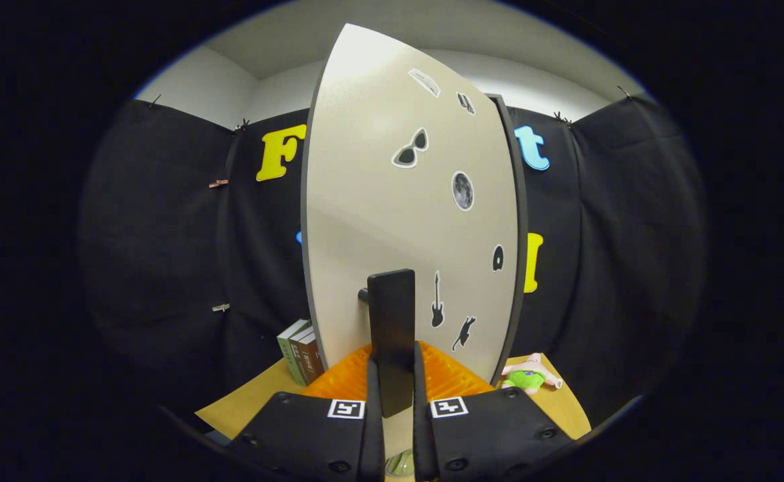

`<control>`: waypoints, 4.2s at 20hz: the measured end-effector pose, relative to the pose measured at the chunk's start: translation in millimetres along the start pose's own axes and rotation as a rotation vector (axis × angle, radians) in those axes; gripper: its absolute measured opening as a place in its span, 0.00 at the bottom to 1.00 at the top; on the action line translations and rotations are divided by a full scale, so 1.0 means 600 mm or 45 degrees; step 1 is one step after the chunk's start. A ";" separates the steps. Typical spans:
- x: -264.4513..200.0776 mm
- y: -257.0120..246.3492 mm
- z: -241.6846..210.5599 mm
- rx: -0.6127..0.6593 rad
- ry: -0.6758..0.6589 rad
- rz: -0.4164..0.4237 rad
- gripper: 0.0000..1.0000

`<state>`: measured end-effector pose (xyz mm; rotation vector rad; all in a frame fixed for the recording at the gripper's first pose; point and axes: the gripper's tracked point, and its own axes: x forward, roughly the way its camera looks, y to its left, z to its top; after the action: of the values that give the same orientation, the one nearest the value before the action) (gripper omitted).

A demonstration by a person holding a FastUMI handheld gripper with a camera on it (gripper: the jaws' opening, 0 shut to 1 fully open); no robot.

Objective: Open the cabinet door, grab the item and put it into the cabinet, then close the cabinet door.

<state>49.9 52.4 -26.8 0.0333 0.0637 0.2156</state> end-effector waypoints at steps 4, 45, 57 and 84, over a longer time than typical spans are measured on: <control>-0.017 -0.024 0.002 0.013 -0.007 -0.047 0.20; -0.065 -0.017 -0.114 0.079 0.138 -0.134 0.98; -0.053 0.002 -0.391 0.109 0.720 -0.145 0.98; -0.093 -0.036 -0.378 0.123 0.944 -0.315 0.16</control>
<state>-15.3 25.3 -250.6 0.0397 0.8126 -0.0326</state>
